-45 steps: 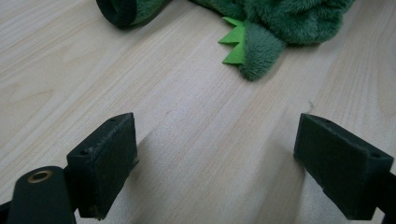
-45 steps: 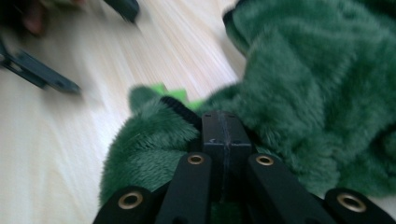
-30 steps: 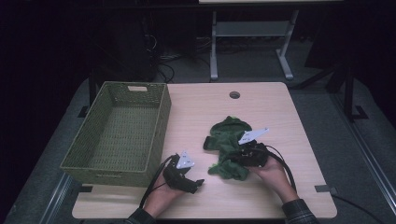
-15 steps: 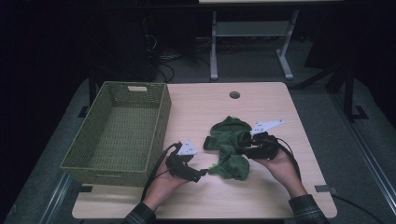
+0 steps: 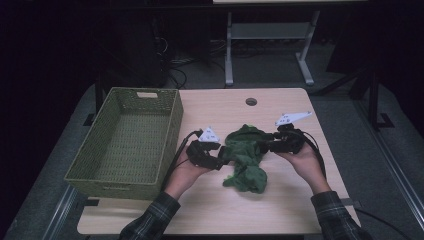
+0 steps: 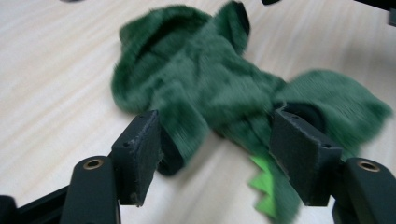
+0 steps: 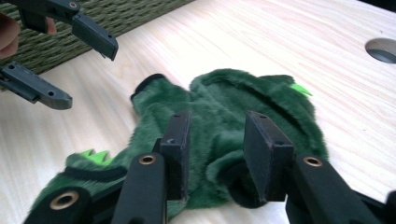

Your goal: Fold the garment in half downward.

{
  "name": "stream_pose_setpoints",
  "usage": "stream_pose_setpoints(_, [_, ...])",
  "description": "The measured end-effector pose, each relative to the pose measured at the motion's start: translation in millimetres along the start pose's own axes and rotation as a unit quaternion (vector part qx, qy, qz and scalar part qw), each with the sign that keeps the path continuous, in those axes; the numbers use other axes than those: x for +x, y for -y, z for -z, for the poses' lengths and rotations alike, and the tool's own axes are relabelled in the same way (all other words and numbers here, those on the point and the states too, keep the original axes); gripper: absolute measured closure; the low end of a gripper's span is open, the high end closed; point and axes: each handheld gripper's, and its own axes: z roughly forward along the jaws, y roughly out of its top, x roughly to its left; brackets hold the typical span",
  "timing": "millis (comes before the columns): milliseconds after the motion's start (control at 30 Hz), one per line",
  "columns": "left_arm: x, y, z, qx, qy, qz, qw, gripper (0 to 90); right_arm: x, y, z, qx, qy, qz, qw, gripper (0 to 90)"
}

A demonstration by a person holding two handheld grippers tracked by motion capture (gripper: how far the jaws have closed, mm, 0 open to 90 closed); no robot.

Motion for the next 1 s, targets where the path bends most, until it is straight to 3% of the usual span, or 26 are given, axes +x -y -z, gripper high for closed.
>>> stream_pose_setpoints(167, [16.0, -14.3, -13.7, 0.004, -0.014, -0.008, 0.9999, 39.2, -15.3, -2.5, -7.2, -0.016, 0.011, -0.002, 0.9998, 61.9])
stream_pose_setpoints(267, [27.2, -19.6, -24.9, 0.007, -0.021, -0.005, 0.9997, 41.5, -24.6, -1.6, -16.2, 0.003, 0.017, -0.014, 0.9998, 61.5])
stream_pose_setpoints(500, [53.1, -24.1, -56.4, 0.027, -0.032, 0.001, 0.9991, 44.2, -47.8, 3.4, -34.3, 0.01, 0.038, -0.031, 0.9987, 61.1])
stream_pose_setpoints(667, [66.4, -20.1, -78.3, 0.039, -0.034, 0.005, 0.9986, 46.2, -60.0, 12.0, -47.1, 0.023, 0.037, -0.05, 0.9978, 62.1])
stream_pose_setpoints(1000, [70.0, -15.6, -94.5, 0.048, -0.029, 0.01, 0.9984, 49.9, -70.7, 21.3, -58.7, 0.039, 0.045, -0.065, 0.9961, 61.6])
